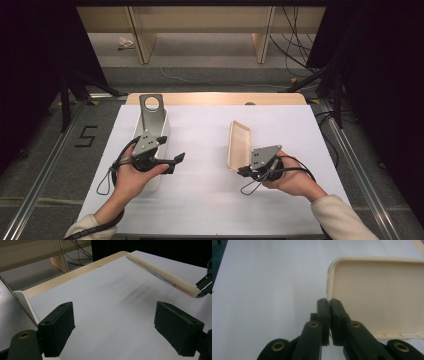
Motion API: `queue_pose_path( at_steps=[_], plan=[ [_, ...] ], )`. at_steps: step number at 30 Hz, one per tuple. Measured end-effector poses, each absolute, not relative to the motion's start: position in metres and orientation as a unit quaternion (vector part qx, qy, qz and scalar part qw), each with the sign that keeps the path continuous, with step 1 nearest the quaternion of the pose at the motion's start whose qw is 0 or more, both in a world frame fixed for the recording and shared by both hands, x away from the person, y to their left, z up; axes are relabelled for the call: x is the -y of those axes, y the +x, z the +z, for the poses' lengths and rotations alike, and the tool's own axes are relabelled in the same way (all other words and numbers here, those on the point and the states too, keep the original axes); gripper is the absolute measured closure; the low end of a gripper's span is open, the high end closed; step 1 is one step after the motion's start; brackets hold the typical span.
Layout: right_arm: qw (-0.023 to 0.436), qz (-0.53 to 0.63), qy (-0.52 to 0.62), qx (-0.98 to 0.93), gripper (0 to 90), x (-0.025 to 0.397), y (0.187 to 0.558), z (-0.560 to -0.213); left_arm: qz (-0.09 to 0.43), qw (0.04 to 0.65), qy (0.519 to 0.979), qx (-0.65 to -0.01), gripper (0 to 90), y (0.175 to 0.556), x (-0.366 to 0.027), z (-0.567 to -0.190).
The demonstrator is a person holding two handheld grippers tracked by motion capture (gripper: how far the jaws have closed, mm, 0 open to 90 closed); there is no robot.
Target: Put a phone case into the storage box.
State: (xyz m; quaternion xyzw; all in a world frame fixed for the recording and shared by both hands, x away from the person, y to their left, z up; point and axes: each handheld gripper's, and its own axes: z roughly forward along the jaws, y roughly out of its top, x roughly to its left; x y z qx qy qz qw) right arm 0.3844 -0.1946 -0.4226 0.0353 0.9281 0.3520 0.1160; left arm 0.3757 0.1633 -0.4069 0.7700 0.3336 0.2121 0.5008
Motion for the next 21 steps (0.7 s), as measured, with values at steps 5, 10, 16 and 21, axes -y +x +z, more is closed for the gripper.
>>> queue_pose_path(
  at_steps=[5,10,16,21],
  plan=[
    [0.116,0.359,0.029,-0.926,87.7,0.190,0.381,-0.422,0.206,0.502,0.770,-0.336,17.0,0.378,-0.156,-0.400],
    [0.114,0.363,0.022,-0.925,87.7,0.187,0.380,-0.421,0.200,0.511,0.769,-0.328,17.1,0.376,-0.148,-0.395],
    [0.117,0.368,0.019,-0.922,87.7,0.184,0.376,-0.418,0.199,0.512,0.772,-0.321,17.4,0.380,-0.135,-0.388],
    [0.118,0.371,0.016,-0.921,87.7,0.182,0.373,-0.417,0.188,0.516,0.773,-0.316,18.3,0.386,-0.120,-0.381]
  ],
)
